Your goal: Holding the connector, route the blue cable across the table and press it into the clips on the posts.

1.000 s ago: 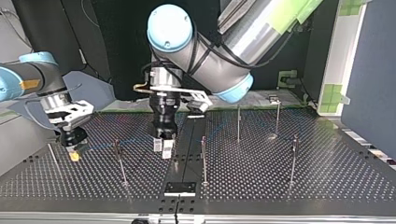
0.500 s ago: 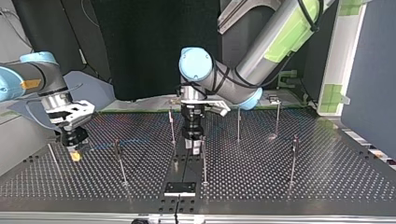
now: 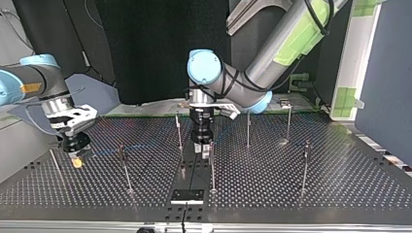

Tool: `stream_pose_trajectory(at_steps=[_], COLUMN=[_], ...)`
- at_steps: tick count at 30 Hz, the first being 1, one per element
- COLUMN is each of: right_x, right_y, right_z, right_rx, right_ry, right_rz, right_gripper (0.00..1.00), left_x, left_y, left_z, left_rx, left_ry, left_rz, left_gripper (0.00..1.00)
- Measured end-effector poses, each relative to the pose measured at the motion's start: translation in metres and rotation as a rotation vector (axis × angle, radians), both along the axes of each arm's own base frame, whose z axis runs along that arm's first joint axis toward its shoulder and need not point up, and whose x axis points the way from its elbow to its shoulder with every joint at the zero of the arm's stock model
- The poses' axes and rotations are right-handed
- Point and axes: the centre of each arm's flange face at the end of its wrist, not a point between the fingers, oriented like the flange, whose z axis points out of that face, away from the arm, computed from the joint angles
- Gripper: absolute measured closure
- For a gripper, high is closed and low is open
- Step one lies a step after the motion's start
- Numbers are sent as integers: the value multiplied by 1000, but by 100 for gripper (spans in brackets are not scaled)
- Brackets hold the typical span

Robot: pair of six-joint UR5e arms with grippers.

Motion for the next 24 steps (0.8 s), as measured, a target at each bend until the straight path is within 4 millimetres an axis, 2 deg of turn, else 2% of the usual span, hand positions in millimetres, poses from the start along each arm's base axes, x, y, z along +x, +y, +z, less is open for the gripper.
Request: stream_pose_trajectory(at_steps=[24], right_x=[0], right_y=[2], right_z=[-7], right_rx=[21], right_ry=[2], right_rz=[-53], right_gripper=[100], left_x=[0], left_y=[0], left_z=[0], left_rx=[0], left_ry=[0], left_rz=[0], left_gripper=[0])
